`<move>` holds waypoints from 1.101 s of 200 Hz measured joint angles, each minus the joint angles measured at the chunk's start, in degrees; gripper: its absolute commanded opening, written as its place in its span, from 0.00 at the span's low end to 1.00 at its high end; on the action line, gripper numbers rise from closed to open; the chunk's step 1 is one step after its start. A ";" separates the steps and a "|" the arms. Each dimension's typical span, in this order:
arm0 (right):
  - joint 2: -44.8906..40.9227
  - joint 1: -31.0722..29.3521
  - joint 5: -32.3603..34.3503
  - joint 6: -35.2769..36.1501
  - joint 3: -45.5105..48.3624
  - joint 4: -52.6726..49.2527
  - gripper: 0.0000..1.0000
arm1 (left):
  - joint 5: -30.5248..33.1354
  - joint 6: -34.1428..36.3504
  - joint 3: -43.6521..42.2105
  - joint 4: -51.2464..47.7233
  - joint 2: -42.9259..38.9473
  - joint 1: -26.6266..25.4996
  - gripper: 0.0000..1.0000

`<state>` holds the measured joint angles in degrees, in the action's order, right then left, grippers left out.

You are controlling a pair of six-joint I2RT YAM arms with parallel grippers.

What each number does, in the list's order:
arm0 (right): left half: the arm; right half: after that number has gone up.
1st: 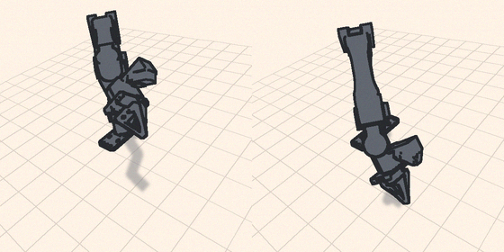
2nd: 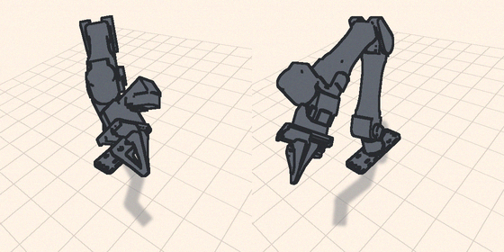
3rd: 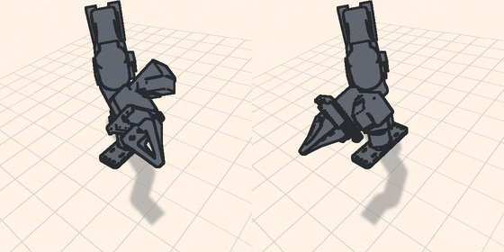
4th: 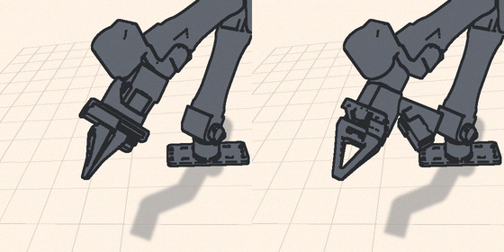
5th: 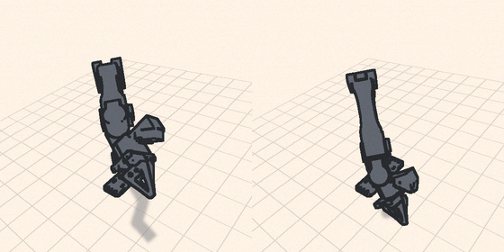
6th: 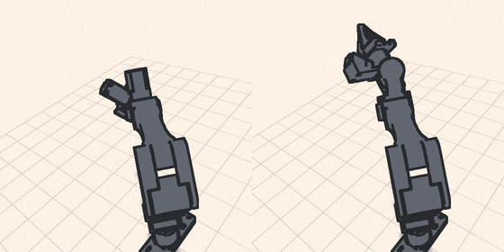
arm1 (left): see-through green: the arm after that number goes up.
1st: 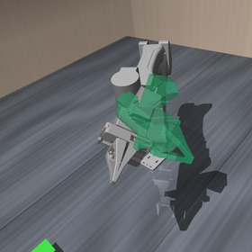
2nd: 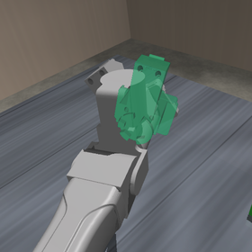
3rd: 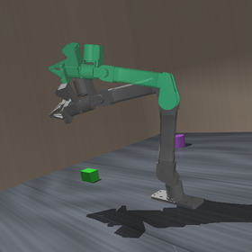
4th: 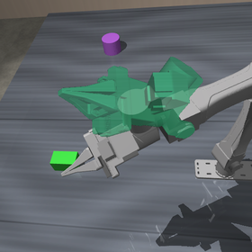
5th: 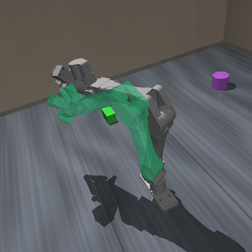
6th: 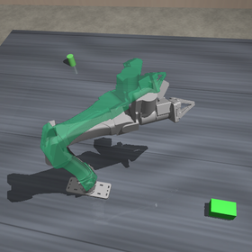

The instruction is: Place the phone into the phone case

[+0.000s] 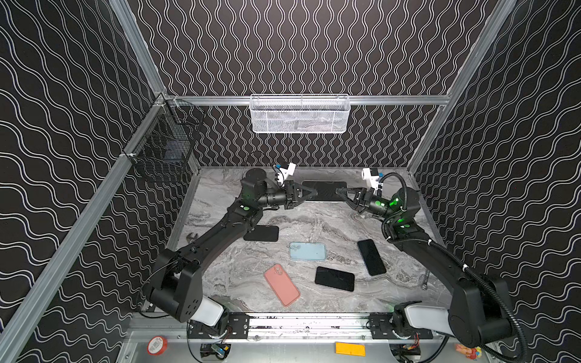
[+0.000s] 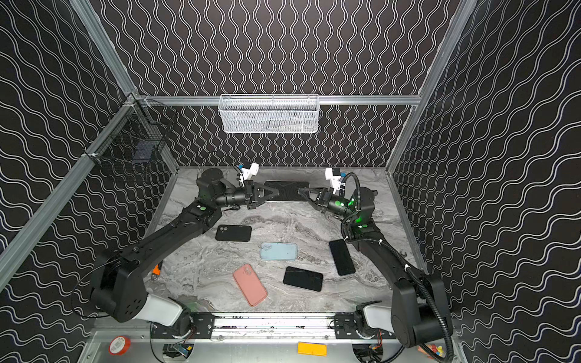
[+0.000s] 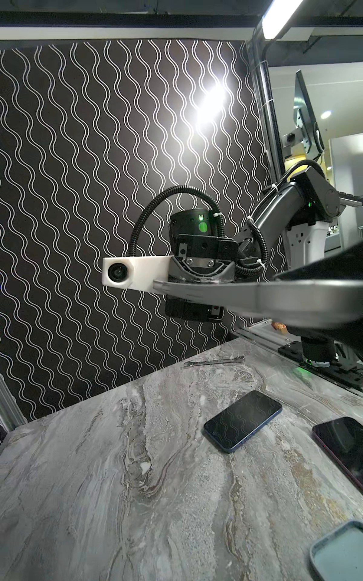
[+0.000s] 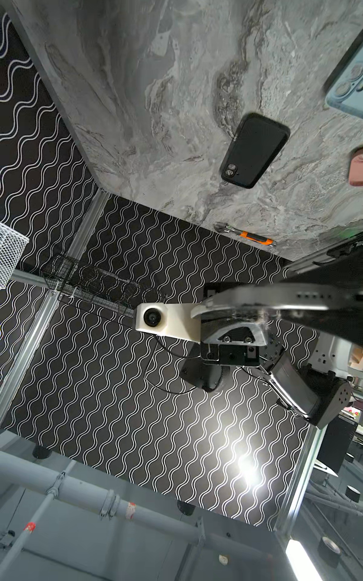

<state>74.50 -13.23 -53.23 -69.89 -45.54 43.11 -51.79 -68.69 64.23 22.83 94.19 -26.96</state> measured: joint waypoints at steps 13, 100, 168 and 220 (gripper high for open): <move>-0.07 -0.11 0.02 0.22 0.04 0.11 0.00 | 0.66 -0.15 -0.31 -0.24 0.00 -0.02 0.32; -3.41 0.42 2.01 4.59 0.96 -5.84 0.00 | 6.62 2.99 -0.61 -7.72 -5.31 2.91 0.81; -9.33 0.66 7.50 16.83 2.08 -23.69 0.00 | 40.15 25.64 8.31 -55.06 -6.05 12.00 0.69; -10.49 0.63 8.50 22.69 5.33 -30.88 0.00 | 58.99 36.26 7.23 -71.32 2.73 15.45 0.64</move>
<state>64.01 -12.60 -44.73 -47.20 -40.21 12.23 7.20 -32.42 71.46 -48.49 96.92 -11.51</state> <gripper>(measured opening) 0.102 0.659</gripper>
